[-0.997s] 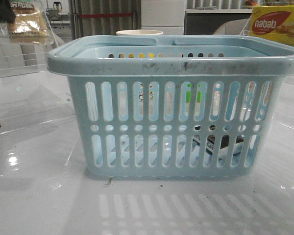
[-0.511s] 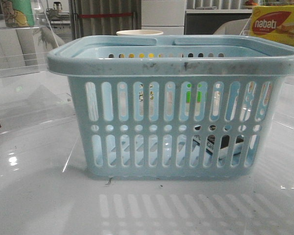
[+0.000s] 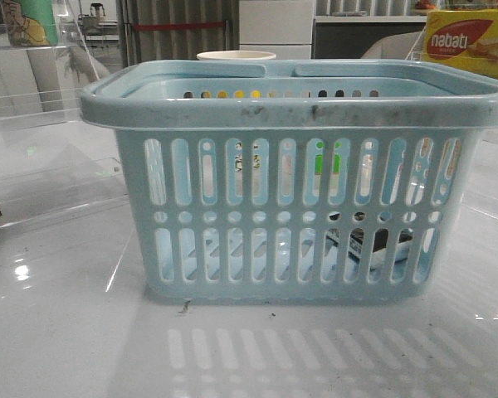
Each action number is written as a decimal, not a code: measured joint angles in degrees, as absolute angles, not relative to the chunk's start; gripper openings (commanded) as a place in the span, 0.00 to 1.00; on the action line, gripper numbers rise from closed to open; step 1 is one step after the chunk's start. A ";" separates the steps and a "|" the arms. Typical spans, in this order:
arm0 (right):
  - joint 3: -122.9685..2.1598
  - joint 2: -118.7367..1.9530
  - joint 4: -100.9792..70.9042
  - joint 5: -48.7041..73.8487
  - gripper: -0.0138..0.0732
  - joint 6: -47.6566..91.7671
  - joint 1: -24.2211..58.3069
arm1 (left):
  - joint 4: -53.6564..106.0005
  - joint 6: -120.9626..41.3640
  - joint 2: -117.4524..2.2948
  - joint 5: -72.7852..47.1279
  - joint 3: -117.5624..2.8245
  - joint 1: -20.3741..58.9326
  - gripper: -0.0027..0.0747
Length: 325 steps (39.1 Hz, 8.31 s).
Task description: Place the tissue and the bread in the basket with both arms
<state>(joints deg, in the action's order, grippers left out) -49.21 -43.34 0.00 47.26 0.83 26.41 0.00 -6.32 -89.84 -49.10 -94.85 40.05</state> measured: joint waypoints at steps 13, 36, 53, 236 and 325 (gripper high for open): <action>-49.21 -43.34 0.00 47.26 0.76 0.87 26.41 | 0.00 -6.53 -99.46 -49.10 -94.85 41.30 0.15; -49.21 -43.34 0.00 47.26 0.76 0.87 26.41 | -0.87 -6.53 -103.79 -48.79 -94.85 41.30 0.63; -49.21 -43.34 0.00 47.26 0.76 0.87 26.41 | -0.87 -6.53 -100.63 -50.75 -95.47 41.30 0.62; -49.10 -46.91 0.00 47.08 0.19 1.09 26.41 | 0.71 -1.68 0.39 -2.12 0.46 2.77 0.15; 1.64 0.63 2.03 4.51 0.19 1.22 -1.55 | 0.83 -1.68 0.39 -2.12 0.46 2.77 0.15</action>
<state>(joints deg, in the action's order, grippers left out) 1.64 0.63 2.03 4.51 1.22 -1.55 0.83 -1.68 0.39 -2.12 0.46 2.77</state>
